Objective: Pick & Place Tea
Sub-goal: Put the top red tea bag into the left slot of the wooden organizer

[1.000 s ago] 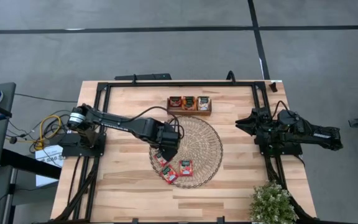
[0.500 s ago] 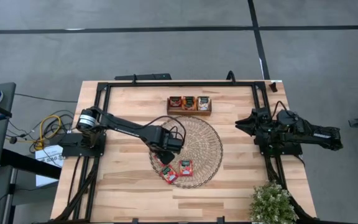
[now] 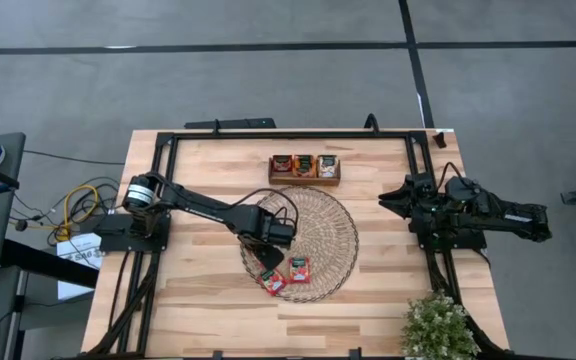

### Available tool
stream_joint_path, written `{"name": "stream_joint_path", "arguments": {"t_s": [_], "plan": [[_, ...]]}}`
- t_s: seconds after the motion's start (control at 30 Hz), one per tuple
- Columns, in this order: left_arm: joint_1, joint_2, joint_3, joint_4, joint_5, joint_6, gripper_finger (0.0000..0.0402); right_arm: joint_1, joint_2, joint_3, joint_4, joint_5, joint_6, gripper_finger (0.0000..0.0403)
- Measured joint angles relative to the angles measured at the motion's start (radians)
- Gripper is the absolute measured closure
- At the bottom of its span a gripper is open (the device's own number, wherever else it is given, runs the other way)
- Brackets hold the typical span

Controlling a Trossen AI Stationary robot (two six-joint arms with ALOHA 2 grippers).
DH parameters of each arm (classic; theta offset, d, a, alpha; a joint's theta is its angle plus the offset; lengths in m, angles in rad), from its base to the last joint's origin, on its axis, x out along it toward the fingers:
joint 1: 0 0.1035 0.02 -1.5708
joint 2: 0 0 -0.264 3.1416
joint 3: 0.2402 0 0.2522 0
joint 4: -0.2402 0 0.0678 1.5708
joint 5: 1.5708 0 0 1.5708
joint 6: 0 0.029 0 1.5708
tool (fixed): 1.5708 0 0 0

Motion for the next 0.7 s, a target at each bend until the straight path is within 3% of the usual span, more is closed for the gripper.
{"name": "stream_joint_path", "arguments": {"t_s": [0.7], "plan": [[0.004,0.000,0.000,0.002,-0.105,0.011,0.0247,0.000,0.000,0.000,0.000,0.000,0.000,0.0300]]}}
